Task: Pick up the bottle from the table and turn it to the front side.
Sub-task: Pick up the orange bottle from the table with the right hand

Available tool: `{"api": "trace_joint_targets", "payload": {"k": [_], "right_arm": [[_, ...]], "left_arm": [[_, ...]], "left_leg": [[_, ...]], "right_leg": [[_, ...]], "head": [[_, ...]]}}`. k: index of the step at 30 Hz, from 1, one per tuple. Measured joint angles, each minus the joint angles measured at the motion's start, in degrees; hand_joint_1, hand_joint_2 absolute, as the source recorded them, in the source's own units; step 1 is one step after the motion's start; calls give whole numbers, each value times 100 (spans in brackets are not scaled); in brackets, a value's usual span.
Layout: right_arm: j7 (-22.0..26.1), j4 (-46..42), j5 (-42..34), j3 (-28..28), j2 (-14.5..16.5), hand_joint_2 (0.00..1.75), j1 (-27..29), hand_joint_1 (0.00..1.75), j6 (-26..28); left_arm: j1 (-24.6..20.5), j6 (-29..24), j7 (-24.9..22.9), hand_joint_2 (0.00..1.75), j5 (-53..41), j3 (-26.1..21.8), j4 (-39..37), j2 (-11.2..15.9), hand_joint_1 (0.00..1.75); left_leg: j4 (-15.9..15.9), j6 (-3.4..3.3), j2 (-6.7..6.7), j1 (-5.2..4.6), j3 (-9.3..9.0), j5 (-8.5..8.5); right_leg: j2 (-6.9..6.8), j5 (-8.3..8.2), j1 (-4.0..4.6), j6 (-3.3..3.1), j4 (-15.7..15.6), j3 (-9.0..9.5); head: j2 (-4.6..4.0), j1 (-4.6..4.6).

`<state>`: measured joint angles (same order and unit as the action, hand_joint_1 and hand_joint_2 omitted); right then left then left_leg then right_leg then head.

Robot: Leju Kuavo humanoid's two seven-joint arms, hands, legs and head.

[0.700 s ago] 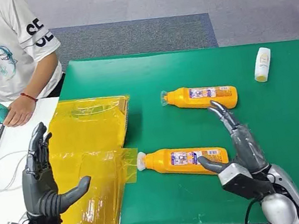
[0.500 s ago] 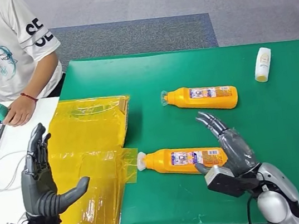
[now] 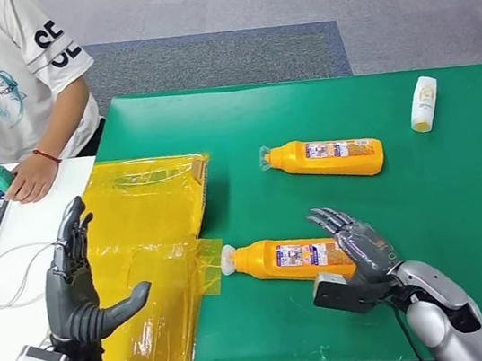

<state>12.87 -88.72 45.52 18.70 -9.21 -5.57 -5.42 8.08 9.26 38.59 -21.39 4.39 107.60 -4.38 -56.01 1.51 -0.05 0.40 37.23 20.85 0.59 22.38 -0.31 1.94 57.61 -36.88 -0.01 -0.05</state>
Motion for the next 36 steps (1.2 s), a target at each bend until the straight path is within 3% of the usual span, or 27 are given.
{"api": "trace_joint_targets", "payload": {"k": [15,33,34,36], "right_arm": [[-350,906,85,600,-469,175,-694,0,-296],[-491,1552,145,1211,-634,175,-1192,1,-487],[-491,1583,144,1241,-639,175,-1224,11,-503],[-491,1638,140,1294,-652,175,-1284,91,-533]], "left_arm": [[-178,60,84,175,7,69,-302,106,0],[-317,113,84,175,11,139,-522,165,0],[-326,117,84,175,18,140,-532,167,0],[-343,127,84,175,31,140,-547,169,0]], "left_leg": [[0,-2,0,0,-1,-3],[0,-1,1,0,-3,-4],[0,-1,1,0,-4,-4],[0,-1,1,0,-6,-4]], "right_leg": [[0,-2,-1,2,0,0],[1,-3,-1,3,0,1],[1,-3,-1,3,0,1],[1,-3,-1,3,0,2]], "head": [[-1,-1],[1,0],[1,-1],[-1,-1]]}}
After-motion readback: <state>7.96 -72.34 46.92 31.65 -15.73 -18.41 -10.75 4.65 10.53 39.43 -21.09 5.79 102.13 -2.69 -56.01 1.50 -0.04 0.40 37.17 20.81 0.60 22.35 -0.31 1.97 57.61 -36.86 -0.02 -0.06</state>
